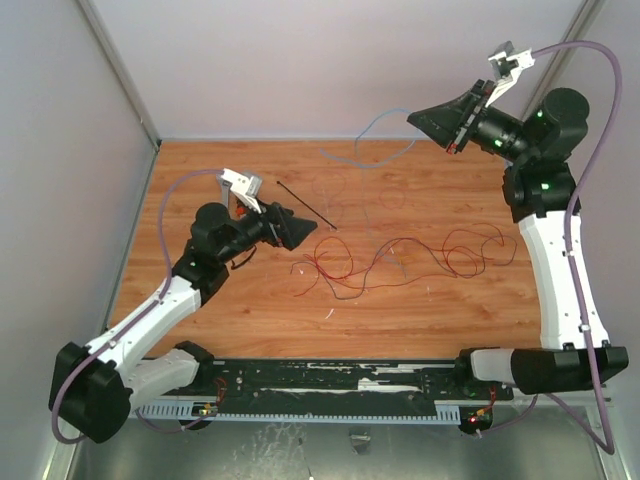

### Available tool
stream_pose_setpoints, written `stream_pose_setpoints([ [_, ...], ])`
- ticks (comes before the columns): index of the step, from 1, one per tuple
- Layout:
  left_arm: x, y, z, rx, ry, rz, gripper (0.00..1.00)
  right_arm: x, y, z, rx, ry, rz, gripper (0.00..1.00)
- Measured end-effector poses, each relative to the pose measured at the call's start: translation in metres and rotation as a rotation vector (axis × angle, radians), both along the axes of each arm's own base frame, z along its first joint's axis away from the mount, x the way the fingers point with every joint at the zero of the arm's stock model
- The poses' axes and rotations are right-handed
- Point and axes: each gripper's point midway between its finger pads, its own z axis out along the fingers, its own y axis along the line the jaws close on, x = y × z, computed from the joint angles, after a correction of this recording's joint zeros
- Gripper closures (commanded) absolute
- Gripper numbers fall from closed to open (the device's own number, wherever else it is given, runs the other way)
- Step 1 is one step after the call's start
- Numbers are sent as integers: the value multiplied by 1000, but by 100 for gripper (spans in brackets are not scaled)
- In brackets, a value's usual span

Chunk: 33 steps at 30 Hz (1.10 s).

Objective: Zip-tie the wires
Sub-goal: Straighten the cable at the center of the board.

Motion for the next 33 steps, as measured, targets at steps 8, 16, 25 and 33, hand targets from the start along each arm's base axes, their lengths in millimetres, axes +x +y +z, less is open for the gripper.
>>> stream_pose_setpoints([
  [8, -12, -23, 18, -78, -98, -97, 2, -48, 9, 28, 64, -43, 128, 100],
  [16, -15, -43, 30, -144, -173, -151, 2, -79, 18, 48, 115, -81, 199, 100],
  [25, 18, -81, -16, -126, -91, -172, 13, -114, 26, 63, 151, -127, 272, 100],
  [33, 18, -115, -6, -186, -118, -231, 69, -129, 23, 69, 170, -158, 262, 100],
])
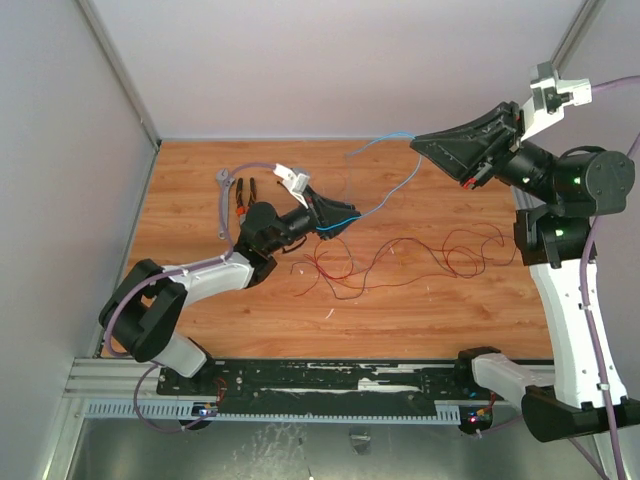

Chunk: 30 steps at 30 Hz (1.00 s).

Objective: Zip-tie the wires
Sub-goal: Straighten the cable at the center of the board.

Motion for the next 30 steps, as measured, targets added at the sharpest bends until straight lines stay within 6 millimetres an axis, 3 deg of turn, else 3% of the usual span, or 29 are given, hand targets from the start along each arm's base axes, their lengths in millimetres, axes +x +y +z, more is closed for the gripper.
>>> stream_pose_setpoints([
  [5, 0, 0, 10, -32, -27, 0, 98, -1, -3, 3, 15, -12, -37, 100],
  [9, -1, 5, 6, -14, -29, 21, 100, 7, -8, 1, 10, -2, -112, 100],
  [14, -4, 29, 1, 85, -3, 121, 100, 46, -28, -19, -45, 66, -354, 100],
  [18, -4, 56, 9, 174, -7, 234, 100, 84, -56, -63, -149, 171, -594, 100],
  [22, 1, 75, 9, 288, 19, 322, 100, 109, -86, -133, -313, 301, -783, 100],
  [27, 5, 91, -7, 448, 72, 375, 100, 115, -122, -226, -551, 484, -940, 100],
  [30, 4, 97, -21, 545, 115, 380, 100, 110, -146, -265, -678, 575, -1033, 100],
])
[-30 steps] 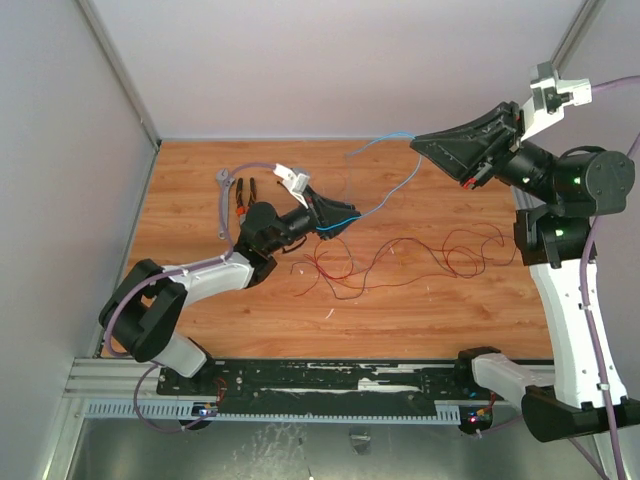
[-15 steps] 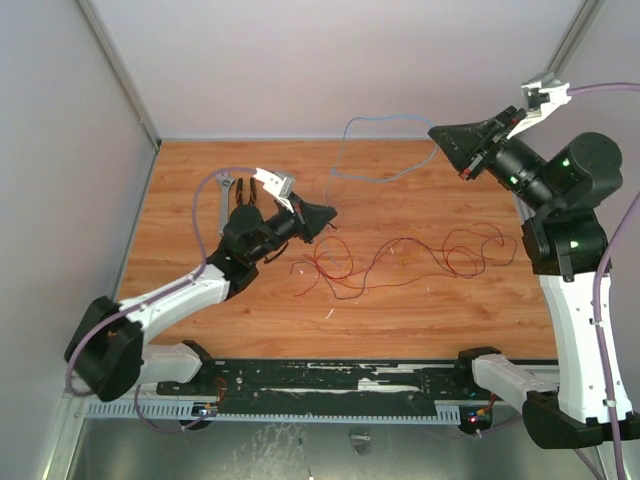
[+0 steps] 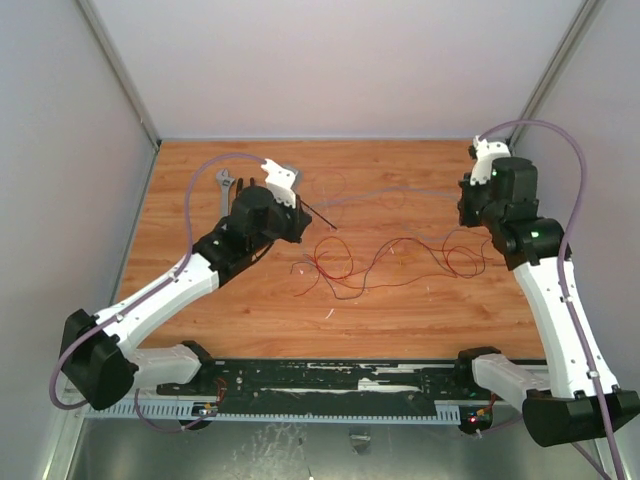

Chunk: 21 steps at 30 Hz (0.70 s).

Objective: Zip-tie the wires
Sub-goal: Straighten the cable at the center of the board.

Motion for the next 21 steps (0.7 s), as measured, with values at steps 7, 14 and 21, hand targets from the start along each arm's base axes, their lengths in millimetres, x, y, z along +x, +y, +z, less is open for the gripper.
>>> stream_pose_setpoints([
  [7, -17, 3, -46, 143, 136, -7, 100, -20, -52, -59, -215, 179, -198, 100],
  [14, -18, -26, -75, 198, 209, -58, 100, -13, -72, -64, -284, 154, -299, 100],
  [21, 7, -49, -84, 233, 231, -63, 100, 7, -92, -77, -346, 73, -429, 100],
])
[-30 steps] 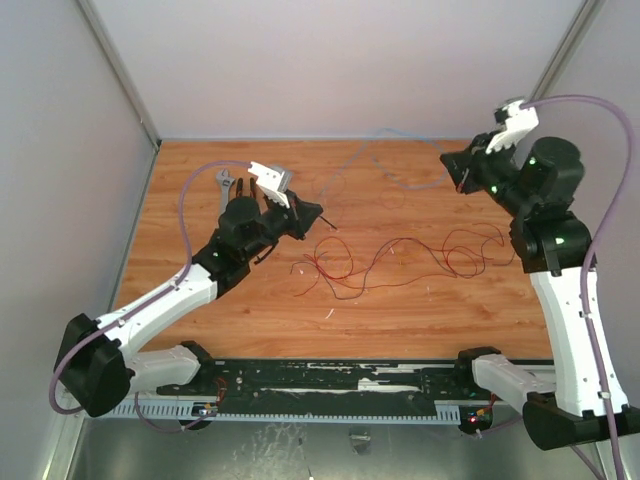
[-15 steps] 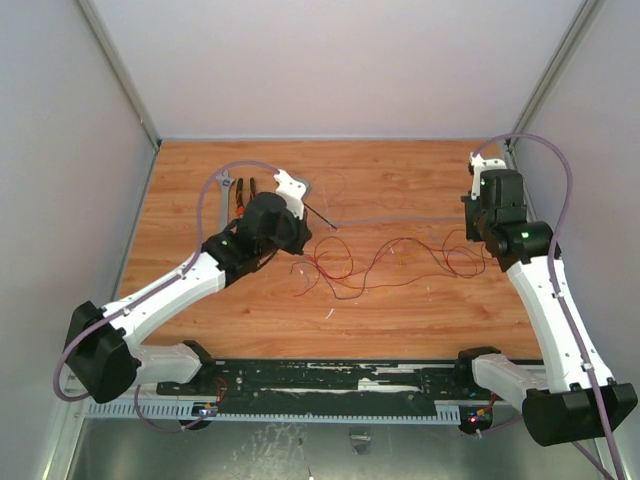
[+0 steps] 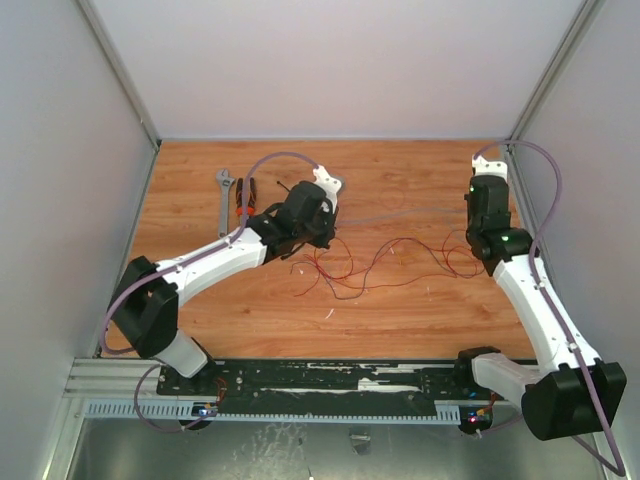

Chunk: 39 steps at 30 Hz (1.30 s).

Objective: Zip-tie the wires
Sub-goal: Straighten the cable at the center of the board.

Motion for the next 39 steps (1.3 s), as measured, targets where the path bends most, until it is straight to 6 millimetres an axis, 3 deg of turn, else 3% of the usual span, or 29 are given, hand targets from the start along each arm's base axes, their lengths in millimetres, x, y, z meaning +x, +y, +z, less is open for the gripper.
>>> stream_pose_setpoints([
  [13, -6, 4, -37, 120, 104, -27, 100, 15, -19, -35, -65, -64, -135, 100],
  [19, -12, 4, -43, 125, 130, -46, 100, 16, -17, -72, -56, 23, -152, 100],
  [25, -19, 7, -59, 144, 170, -60, 100, 3, -18, -117, -51, 115, -166, 100],
  [29, -25, 9, -74, 164, 207, -70, 100, 0, -15, -130, -33, 133, -157, 87],
  [39, -44, 20, -101, 195, 275, -81, 100, 2, -3, -142, 32, 121, -117, 64],
])
